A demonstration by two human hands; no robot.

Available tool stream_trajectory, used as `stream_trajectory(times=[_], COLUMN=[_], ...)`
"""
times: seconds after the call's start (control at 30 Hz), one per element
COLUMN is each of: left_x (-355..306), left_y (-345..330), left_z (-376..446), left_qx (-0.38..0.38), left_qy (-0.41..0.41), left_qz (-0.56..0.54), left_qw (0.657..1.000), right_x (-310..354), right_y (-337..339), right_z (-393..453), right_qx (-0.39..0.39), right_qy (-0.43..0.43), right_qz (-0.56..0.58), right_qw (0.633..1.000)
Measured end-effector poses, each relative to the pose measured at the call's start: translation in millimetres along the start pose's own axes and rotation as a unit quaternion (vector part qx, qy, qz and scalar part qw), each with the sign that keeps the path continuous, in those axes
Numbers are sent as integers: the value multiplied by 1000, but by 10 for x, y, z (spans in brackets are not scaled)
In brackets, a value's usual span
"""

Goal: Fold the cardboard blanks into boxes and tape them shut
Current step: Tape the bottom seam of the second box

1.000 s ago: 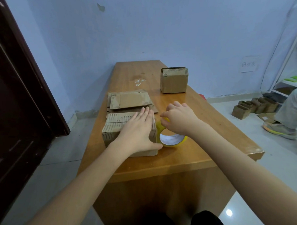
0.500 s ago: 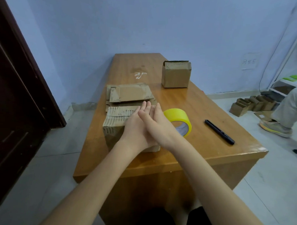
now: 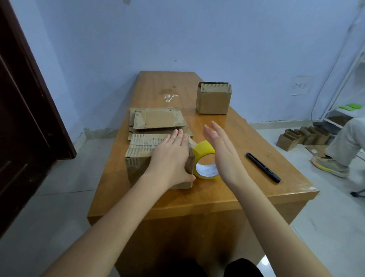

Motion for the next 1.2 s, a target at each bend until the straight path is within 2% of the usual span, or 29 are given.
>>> stream_trajectory(times=[0.07,0.13,0.3,0.43,0.6,0.63,0.73,0.77,0.83,0.9,1.07,1.2], left_x=[-9,-7,14,26,37,36,46,52,61,60,66,70], left_y=[-1,-10,-19,-33,-50,-53,-59,-59,-51,-51,-49,-56], left_z=[8,6,12,24,49,51,65,66,62,54,46,51], left_qx=[4,8,-3,0,-1,-4,-18,-21,-26,-31,-38,-40], left_qy=[4,5,12,4,7,7,2,1,-4,-10,-11,-7], left_qz=[-4,-15,-17,-23,-5,-1,-2,-3,-4,-4,-8,-3], left_qw=[1000,1000,1000,1000,1000,1000,1000,1000,1000,999,999,999], right_x=[-39,-134,-200,-218,-199,-207,-327,-421,-607,-746,-743,-545], right_y=[-105,-259,-400,-423,-185,-104,141,206,256,295,329,368], right_z=[58,97,86,55,149,179,201,208,233,293,416,567], right_qx=[85,121,124,136,183,154,-7,-27,-3,-8,-70,-48], right_qy=[-14,0,126,150,131,146,175,144,32,-39,27,88], right_qz=[-151,-287,-366,-396,-343,-348,-374,-337,-170,-28,-8,-95], right_qw=[985,950,913,896,912,913,911,930,985,999,997,990])
Point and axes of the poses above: each hand's wrist, its own z-axis towards the middle knuckle, its own y-axis out of the back of the hand, x = y × z, the point moved 5 cm from there along z, towards the middle knuckle, and after that the axes turned 11 degrees about y, right-handed, at the moved point
